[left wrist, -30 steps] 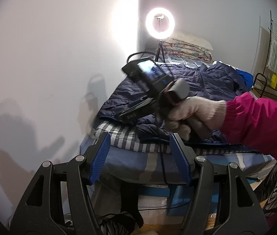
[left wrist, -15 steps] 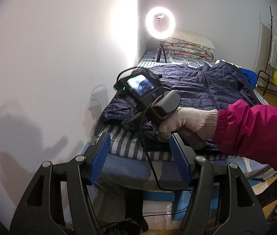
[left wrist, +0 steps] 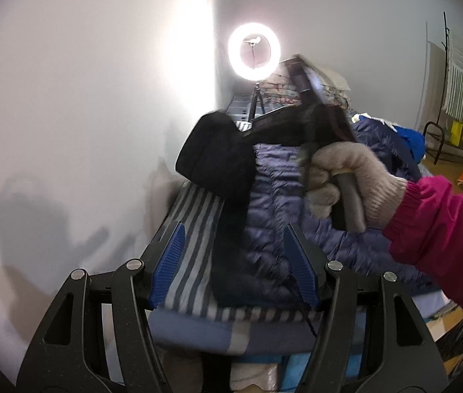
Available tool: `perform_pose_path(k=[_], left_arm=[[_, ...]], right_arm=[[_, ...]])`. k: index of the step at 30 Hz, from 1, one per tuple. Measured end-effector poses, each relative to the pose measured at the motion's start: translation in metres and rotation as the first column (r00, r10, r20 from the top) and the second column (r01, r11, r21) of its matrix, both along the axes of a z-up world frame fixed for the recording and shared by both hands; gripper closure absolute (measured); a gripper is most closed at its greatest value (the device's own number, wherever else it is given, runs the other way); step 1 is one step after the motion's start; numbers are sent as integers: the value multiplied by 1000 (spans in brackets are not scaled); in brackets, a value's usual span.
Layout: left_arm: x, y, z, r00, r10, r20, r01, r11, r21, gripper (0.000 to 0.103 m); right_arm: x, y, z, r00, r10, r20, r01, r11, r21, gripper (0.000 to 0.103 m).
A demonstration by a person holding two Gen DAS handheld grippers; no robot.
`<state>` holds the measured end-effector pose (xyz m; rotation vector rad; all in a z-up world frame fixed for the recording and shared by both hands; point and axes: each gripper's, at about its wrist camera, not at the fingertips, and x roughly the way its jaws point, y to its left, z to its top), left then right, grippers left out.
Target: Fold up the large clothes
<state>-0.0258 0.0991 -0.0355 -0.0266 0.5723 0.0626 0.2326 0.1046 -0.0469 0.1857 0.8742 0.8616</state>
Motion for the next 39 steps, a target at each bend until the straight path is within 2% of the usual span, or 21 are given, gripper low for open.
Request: perform_pose_path(k=[3, 7, 11, 13, 15, 17, 18, 20, 22, 25, 27, 29, 32, 39], left_arm=[[25, -5, 10, 999, -21, -25, 20, 999, -38, 38], [57, -12, 18, 999, -34, -40, 30, 996, -80, 38], [85, -19, 6, 997, -42, -69, 34, 993, -114, 38], [100, -22, -9, 991, -46, -129, 30, 991, -127, 38], [116, -25, -17, 978, -80, -190, 45, 982, -181, 40], [124, -27, -20, 973, -87, -212, 46, 981, -189, 41], [126, -27, -19, 974, -86, -212, 47, 982, -184, 41], [132, -31, -17, 976, -83, -202, 49, 984, -169, 41], [136, -41, -17, 977, -77, -200, 46, 987, -154, 41], [141, -48, -19, 975, -80, -208, 47, 986, -157, 41], [144, -56, -22, 974, -82, -210, 51, 988, -148, 41], [144, -62, -21, 974, -88, -208, 60, 988, -140, 41], [143, -72, -20, 974, -103, -201, 80, 990, -118, 41], [142, -83, -16, 976, -106, -187, 91, 992, -87, 41]], right_arm=[[23, -47, 18, 993, -118, 2, 118, 992, 48, 97], [52, -107, 38, 961, -276, 32, 274, 960, 66, 97], [76, -174, 30, 912, -407, 51, 405, 913, 49, 97], [86, -203, 20, 885, -462, 59, 461, 887, 19, 97], [93, -233, 3, 857, -513, 48, 514, 858, -12, 97], [97, -256, -10, 834, -550, 26, 551, 834, -35, 97], [103, -266, -20, 827, -562, 8, 562, 826, -41, 97], [105, -284, -22, 822, -568, -31, 567, 823, -30, 98], [109, -290, -26, 813, -583, -6, 582, 812, -36, 98], [118, -302, -25, 764, -645, 15, 645, 762, -57, 97], [117, -313, -20, 731, -679, 65, 681, 724, -107, 97], [124, -322, -26, 723, -687, 75, 689, 707, -157, 97], [138, -329, -42, 734, -674, 84, 669, 696, -259, 97], [158, -338, -62, 732, -678, 72, 657, 673, -340, 97]])
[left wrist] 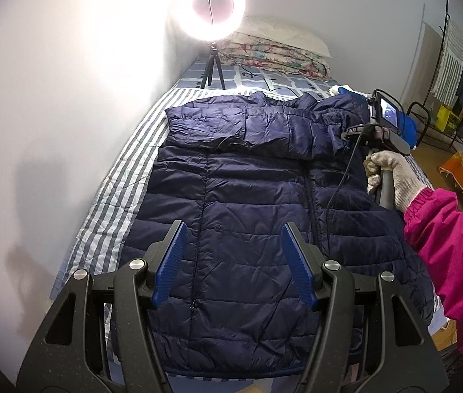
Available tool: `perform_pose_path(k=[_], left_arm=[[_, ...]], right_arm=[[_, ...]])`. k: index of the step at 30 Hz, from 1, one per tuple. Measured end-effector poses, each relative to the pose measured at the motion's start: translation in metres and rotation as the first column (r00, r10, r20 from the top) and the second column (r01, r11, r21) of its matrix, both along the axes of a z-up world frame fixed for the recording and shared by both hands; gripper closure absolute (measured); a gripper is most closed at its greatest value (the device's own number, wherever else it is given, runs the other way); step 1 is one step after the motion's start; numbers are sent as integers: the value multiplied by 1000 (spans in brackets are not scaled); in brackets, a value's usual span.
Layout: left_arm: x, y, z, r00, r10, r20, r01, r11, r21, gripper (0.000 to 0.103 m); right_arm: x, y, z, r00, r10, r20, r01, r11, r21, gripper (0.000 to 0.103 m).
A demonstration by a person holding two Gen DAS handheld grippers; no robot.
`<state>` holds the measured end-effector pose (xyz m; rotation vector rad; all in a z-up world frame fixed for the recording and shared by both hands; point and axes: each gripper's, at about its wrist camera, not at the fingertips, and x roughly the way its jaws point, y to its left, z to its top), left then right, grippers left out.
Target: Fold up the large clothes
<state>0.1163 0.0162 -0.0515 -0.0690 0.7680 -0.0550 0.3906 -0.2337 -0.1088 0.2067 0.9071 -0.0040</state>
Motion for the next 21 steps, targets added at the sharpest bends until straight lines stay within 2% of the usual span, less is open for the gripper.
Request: perform_pose_path(k=[2, 3, 5, 8, 12, 14, 21], left_arm=[[0, -2, 1, 1000, -2, 3, 2, 1000, -4, 41], [0, -4, 2, 1000, -4, 8, 4, 1000, -5, 41], [1, -7, 5, 1000, -9, 18, 9, 1000, 0, 41], [0, -14, 9, 999, -26, 42, 26, 1000, -14, 41], [-3, -23, 18, 992, -72, 99, 81, 993, -85, 41], [-3, -31, 23, 990, -84, 115, 93, 992, -82, 41], [-2, -73, 38, 973, -177, 148, 193, 976, -102, 41]], right_arm=[[1, -1, -2, 1000, 3, -9, -3, 1000, -6, 90], [-1, -2, -1, 1000, 3, -9, -3, 1000, -2, 77], [-7, -5, 5, 1000, 8, 10, -8, 1000, 17, 66], [-22, -14, 19, 999, 19, 40, -21, 998, 64, 65], [-66, -28, 55, 995, 41, 95, -51, 994, 99, 60], [-98, -37, 78, 990, 43, 133, -56, 994, 97, 56], [-226, -65, 155, 969, 50, 241, -72, 994, 82, 53]])
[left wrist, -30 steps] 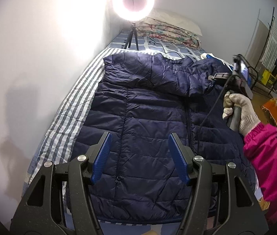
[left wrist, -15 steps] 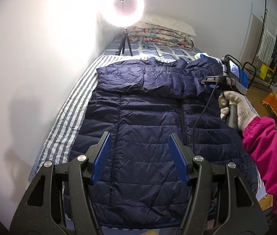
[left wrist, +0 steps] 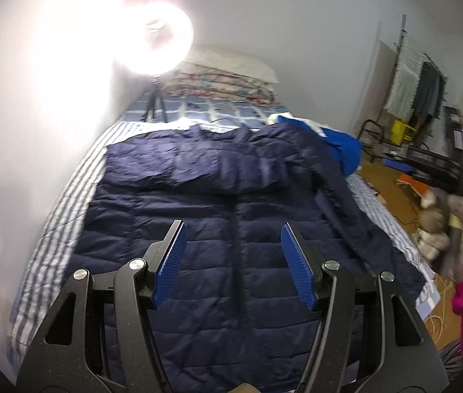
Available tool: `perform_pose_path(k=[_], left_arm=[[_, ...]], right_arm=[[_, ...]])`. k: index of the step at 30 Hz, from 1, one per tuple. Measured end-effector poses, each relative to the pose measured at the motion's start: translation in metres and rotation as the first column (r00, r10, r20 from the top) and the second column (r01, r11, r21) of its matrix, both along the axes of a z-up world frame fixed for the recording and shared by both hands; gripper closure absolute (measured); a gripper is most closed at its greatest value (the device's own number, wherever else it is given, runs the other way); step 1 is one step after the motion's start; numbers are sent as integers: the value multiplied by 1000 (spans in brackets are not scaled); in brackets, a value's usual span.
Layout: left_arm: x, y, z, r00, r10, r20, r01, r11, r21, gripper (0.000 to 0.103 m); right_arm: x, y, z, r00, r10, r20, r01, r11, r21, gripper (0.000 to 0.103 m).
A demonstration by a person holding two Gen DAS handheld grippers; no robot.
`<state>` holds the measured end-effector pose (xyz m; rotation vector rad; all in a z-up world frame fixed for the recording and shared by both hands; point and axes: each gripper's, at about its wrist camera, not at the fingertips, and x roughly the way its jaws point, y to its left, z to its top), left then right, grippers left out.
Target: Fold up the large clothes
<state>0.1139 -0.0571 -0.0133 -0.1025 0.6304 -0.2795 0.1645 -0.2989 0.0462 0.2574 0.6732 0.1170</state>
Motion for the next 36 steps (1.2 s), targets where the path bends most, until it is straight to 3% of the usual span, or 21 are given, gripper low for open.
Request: perform_pose_path(k=[6, 11, 16, 24, 29, 32, 36], left_arm=[[1, -58, -1, 989, -148, -1, 148, 989, -1, 41], [-1, -113, -16, 951, -304, -47, 304, 953, -13, 41], [-13, -173, -36, 879, -463, -114, 463, 886, -30, 41], [-43, -281, -67, 724, -658, -206, 675, 738, 15, 41], [-47, -347, -98, 614, -723, -317, 737, 669, -100, 41], [-49, -385, -118, 589, -720, -366, 747, 658, -92, 41], [-57, -424, -134, 566, -716, -408, 782, 624, -9, 40]], right_arm=[[-99, -21, 34, 995, -67, 79, 76, 991, -113, 51], [-163, -55, 31, 981, -169, 97, 180, 976, -122, 51], [-215, -91, 20, 957, -279, 83, 286, 953, -102, 51], [-270, -128, 18, 906, -400, 135, 412, 908, -77, 51], [-283, -156, 15, 873, -469, 133, 472, 881, 7, 49], [-287, -163, 13, 866, -484, 121, 485, 874, 30, 49], [-284, -163, 10, 878, -467, 107, 469, 883, 16, 49]])
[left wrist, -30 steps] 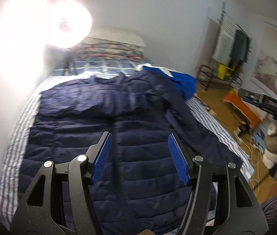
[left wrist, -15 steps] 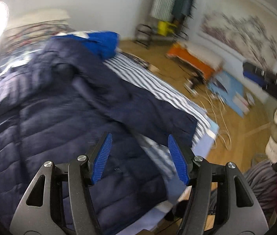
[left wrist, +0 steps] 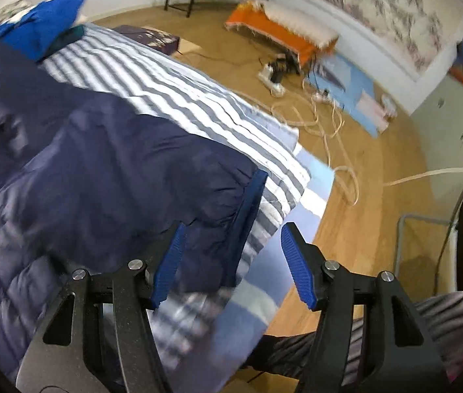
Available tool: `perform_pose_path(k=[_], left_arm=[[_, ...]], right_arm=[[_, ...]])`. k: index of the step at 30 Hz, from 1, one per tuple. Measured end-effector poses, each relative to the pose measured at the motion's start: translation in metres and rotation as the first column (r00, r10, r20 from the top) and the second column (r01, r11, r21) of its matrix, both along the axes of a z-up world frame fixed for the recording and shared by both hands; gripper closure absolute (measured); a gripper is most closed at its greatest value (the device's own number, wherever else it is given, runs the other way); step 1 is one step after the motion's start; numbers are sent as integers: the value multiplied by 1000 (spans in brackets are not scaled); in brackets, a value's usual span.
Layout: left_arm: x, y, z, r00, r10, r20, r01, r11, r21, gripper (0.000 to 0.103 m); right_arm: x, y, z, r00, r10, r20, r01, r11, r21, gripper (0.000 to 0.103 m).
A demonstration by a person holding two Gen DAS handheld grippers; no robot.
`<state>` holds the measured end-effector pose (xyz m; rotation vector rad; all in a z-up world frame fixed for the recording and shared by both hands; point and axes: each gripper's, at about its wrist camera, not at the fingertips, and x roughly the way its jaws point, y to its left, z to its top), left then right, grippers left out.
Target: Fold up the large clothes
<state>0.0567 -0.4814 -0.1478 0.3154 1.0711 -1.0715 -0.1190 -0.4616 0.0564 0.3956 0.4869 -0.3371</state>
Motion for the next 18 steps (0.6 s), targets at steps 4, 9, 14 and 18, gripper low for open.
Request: perform_pose_path(k=[4, 9, 14, 18], left_arm=[[-7, -25, -16, 995, -29, 92, 21, 995, 94, 35], [0, -34, -41, 991, 10, 135, -36, 981, 190, 43], [7, -29, -31, 996, -3, 88, -8, 992, 127, 90], [26, -14, -7, 999, 38, 20, -39, 998, 42, 94]], right_arm=[[0, -2, 1, 1000, -3, -17, 3, 1000, -13, 49], [3, -2, 0, 1000, 11, -13, -10, 1000, 5, 49], [7, 2, -2, 1000, 25, -16, -25, 1000, 1, 49], [12, 4, -4, 999, 30, -23, -29, 999, 21, 49]])
